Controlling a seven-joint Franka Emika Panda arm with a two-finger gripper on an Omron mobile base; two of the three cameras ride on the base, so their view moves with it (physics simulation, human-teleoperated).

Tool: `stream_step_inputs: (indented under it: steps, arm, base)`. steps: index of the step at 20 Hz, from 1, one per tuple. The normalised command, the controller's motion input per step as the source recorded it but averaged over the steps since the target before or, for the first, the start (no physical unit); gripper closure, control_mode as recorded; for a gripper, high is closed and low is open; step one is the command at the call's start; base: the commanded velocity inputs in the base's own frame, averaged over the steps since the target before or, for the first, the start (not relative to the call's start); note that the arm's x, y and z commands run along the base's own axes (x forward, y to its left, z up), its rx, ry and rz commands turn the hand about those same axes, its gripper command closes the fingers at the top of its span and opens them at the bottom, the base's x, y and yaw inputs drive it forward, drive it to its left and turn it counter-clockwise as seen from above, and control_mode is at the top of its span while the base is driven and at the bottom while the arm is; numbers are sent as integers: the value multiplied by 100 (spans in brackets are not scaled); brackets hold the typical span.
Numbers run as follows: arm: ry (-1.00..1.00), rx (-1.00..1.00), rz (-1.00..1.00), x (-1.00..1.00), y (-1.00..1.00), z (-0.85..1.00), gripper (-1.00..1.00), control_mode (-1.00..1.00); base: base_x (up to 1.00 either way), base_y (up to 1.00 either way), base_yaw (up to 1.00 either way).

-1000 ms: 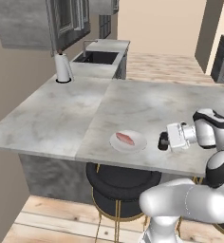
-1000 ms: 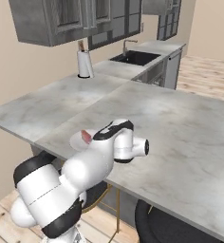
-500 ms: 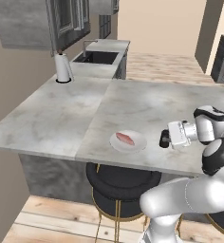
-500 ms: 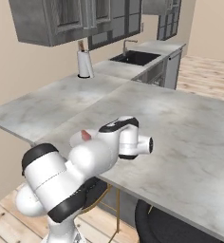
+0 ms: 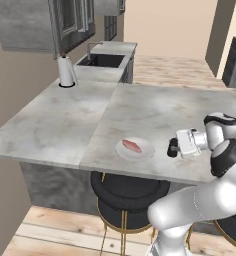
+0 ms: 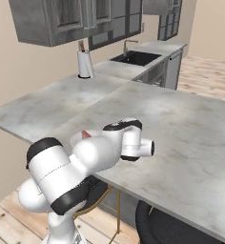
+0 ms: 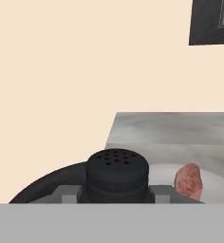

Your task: Retrieve the shaker from the cabinet and place it next the steak on a plate on the dining table.

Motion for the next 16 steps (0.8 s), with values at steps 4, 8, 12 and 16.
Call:
stream_step_inputs:
  steps: [4,8,12,16]
  arm:
    - [0,1,1,13,0,-7,100,-100]
    - [0,0,0,12,0,-13,100,-100]
    - [1,0,0,5,0,-20,100,-100]
    - [0,0,0,4,0,-22,100,-100]
  base:
    - [0,0,0]
    - [0,0,0]
    - [0,0,0]
    - [0,0,0]
